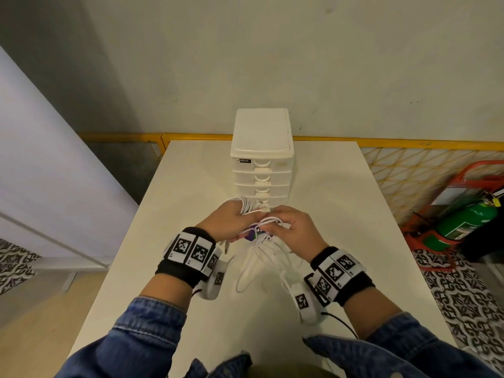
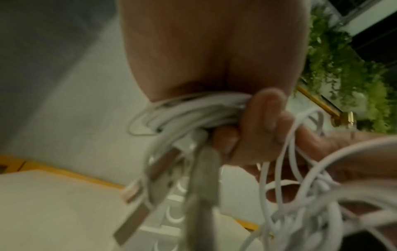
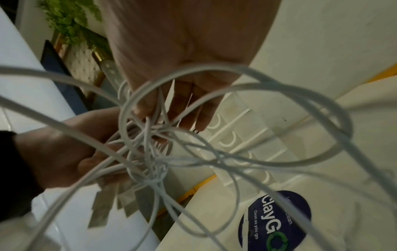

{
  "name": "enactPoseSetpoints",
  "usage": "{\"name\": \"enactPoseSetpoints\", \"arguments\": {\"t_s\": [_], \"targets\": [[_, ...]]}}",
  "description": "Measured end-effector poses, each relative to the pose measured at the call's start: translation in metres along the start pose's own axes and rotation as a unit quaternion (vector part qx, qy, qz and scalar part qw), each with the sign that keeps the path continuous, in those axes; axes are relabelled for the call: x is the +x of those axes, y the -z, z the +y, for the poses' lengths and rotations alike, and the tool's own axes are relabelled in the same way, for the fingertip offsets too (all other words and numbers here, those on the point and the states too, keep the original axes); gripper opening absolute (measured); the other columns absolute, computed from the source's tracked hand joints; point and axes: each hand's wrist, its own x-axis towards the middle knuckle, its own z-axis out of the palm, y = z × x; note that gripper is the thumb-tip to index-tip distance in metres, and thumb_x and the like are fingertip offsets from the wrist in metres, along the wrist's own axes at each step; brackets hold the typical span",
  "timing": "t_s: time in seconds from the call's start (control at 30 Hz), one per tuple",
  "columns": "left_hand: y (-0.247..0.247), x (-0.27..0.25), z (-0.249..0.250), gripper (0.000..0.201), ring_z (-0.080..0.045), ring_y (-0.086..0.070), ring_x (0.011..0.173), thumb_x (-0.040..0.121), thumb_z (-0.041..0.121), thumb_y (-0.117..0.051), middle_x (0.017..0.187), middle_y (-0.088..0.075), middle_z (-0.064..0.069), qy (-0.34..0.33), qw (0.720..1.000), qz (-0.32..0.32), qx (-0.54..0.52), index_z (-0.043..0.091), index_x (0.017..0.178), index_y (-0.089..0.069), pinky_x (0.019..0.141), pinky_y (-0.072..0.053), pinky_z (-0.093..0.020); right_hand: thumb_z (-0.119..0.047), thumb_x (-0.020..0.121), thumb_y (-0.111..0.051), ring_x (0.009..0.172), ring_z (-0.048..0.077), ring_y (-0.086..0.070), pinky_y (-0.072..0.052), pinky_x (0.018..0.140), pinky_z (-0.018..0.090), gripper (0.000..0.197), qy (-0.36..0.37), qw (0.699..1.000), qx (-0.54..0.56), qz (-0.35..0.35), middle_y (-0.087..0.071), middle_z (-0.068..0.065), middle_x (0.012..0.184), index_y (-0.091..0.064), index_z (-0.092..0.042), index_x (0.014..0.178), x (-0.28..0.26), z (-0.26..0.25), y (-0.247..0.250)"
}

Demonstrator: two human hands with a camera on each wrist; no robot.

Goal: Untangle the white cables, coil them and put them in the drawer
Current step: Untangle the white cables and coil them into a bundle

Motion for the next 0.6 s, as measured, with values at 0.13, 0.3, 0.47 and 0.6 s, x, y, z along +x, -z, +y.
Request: {"name": "enactPoseSetpoints", "arguments": {"t_s": [0.13,0.3,0.47,0.6], "targets": [[0.003,-0.005,-0.001,0.059,-0.024,-0.043,0.044,0.094,0.039,-0.056,0.052,-0.048,-0.026,-0.003,0.998,-0.048,-0.032,-0.009,0.06,-0.051,0.047,-0.036,-0.019,-0.007,0.076,-0.073,0.075,0.007,-0.061,-0.047,0.071,0.017,0.02,-0.029,0.999,0.017,0.039,-0.068,-0.005,0.081,-0.068,-0.027,0.08,0.0,0.003,0.011],[0.004,-0.013,-0.003,0.045,-0.019,-0.039,0.043,0.088,0.039,-0.065,0.048,-0.045,-0.009,0.036,0.996,-0.05,-0.068,0.016,0.051,-0.052,0.048,-0.034,-0.024,0.0,0.077,-0.07,0.066,-0.002,-0.058,-0.044,0.069,0.011,0.026,-0.027,0.997,0.013,0.071,-0.066,-0.009,0.073,-0.065,-0.025,0.073,0.001,0.0,0.022],[-0.002,-0.014,-0.001,0.047,-0.01,-0.035,0.036,0.083,0.02,-0.072,0.037,-0.041,0.007,0.064,0.995,0.034,-0.074,0.019,0.044,-0.048,0.044,-0.03,-0.022,-0.004,0.079,-0.07,0.068,-0.001,-0.059,-0.044,0.07,0.012,0.022,-0.041,0.996,-0.003,0.084,-0.067,-0.013,0.07,-0.064,-0.024,0.072,0.001,0.004,0.032],[-0.003,-0.008,-0.005,0.047,-0.005,-0.037,0.03,0.083,0.019,-0.073,0.032,-0.043,0.006,0.08,0.976,0.162,-0.121,0.015,0.049,-0.041,0.039,-0.031,-0.015,-0.005,0.082,-0.068,0.083,0.003,-0.063,-0.046,0.074,0.016,0.021,-0.003,0.998,-0.024,0.05,-0.069,-0.008,0.088,-0.062,-0.023,0.075,-0.005,-0.001,0.027]]}}
